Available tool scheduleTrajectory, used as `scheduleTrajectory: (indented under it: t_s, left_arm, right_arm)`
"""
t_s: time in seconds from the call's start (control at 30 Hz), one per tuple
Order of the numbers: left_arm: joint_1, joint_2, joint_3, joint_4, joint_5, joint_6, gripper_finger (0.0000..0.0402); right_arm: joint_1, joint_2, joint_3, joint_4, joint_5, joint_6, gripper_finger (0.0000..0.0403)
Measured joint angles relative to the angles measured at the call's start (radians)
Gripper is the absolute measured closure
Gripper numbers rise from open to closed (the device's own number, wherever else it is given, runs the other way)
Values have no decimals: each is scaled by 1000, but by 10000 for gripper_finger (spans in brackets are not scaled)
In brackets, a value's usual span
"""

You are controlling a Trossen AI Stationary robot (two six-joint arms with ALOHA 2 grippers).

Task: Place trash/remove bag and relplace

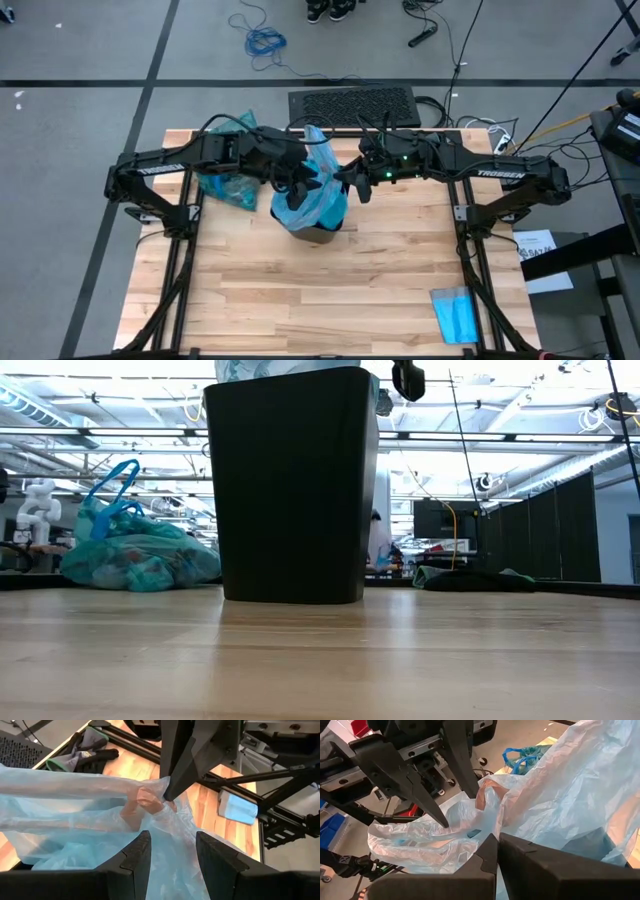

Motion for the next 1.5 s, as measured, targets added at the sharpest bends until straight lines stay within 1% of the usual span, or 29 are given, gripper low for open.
scheduleTrajectory:
  t_s: [0.17, 0.27, 0.33, 0.43, 0.47, 0.53, 0.67, 0.77, 0.87, 1.0, 1.13, 1.27, 1.4, 1.5]
  left_arm:
    - [5, 18, 0, 17, -14, 0, 252]
    - [8, 23, 0, 17, -26, -23, 269]
    - [18, 21, 0, 17, -48, -24, 297]
    - [29, 4, 0, -15, -63, -12, 366]
    - [34, -5, 0, -38, -68, -1, 383]
    - [44, -33, 0, -94, -89, 1, 394]
    - [59, -92, 0, -250, -159, 0, 400]
    - [61, -143, 0, -284, -203, -25, 400]
    - [61, -192, 0, -334, -215, -52, 400]
    - [59, -207, -7, -457, -245, -89, 401]
    - [60, -206, -46, -479, -249, -104, 401]
    - [57, -201, -85, -478, -249, -105, 401]
    - [57, -200, -117, -477, -250, -123, 401]
    - [57, -201, -121, -474, -253, -124, 401]
  right_arm:
    - [0, 0, 0, 5, -4, -1, 403]
    - [0, 0, 0, 5, -4, -1, 403]
    - [0, 0, 0, 4, -4, -1, 403]
    - [0, -1, 0, -3, -4, -2, 403]
    - [0, -2, 0, -11, -4, -4, 403]
    - [0, -6, -1, -21, -4, -11, 403]
    - [0, -34, -2, -35, -4, -26, 403]
    - [0, -59, -2, -73, 4, -32, 403]
    - [0, -74, -2, -151, 21, -38, 403]
    - [5, -86, -2, -220, 51, -50, 403]
    - [8, -86, -12, -230, 56, -61, 403]
    - [14, -125, -100, -211, 83, -24, 403]
    - [13, -225, -231, -79, 86, 55, 403]
    - [11, -285, -312, -42, 93, 113, 403]
